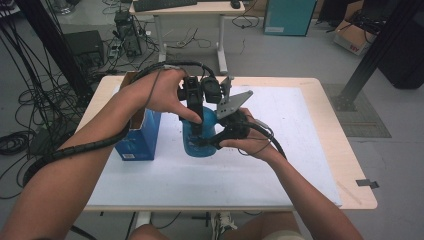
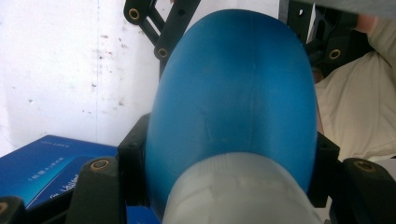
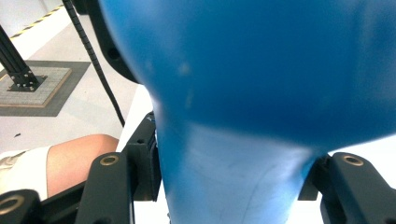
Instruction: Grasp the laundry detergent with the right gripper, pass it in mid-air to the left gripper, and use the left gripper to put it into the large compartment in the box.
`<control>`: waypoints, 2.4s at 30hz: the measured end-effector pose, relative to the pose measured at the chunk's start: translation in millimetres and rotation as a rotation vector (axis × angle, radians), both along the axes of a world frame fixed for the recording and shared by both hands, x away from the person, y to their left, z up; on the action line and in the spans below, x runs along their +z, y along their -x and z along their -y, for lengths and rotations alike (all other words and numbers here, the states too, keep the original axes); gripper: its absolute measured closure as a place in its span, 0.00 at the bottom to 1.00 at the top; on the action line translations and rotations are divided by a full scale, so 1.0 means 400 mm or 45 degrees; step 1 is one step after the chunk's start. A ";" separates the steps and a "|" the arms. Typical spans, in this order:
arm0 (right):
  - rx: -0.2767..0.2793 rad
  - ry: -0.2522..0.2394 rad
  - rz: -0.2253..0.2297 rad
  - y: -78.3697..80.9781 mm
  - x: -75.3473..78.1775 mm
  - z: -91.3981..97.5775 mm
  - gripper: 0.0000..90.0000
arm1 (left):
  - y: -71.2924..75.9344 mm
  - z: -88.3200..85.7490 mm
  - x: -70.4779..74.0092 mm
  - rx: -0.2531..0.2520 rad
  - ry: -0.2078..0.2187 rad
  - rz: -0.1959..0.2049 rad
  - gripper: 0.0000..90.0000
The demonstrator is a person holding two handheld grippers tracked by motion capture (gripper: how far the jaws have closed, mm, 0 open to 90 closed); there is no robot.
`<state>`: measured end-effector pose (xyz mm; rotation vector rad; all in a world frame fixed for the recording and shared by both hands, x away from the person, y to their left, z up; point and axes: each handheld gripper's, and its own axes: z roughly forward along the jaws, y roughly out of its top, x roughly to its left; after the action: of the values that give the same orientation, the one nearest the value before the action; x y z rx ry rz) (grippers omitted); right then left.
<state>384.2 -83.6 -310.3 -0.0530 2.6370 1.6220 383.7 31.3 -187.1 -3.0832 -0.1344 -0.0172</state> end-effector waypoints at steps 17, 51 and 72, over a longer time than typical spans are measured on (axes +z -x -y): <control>0.002 0.002 0.005 0.001 0.000 -0.002 0.46 | 0.000 -0.003 0.000 0.010 -0.003 -0.006 0.41; -0.242 0.155 -0.069 -0.028 0.002 0.075 0.09 | -0.004 -0.040 0.033 0.270 -0.015 0.040 0.41; -0.493 0.354 -0.175 -0.031 0.033 0.248 0.05 | -0.057 -0.087 0.190 0.669 0.001 0.052 0.41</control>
<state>396.7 -182.6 -296.9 0.5417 2.7274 1.1712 406.4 66.1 -111.2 -2.9428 -0.9323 -0.0567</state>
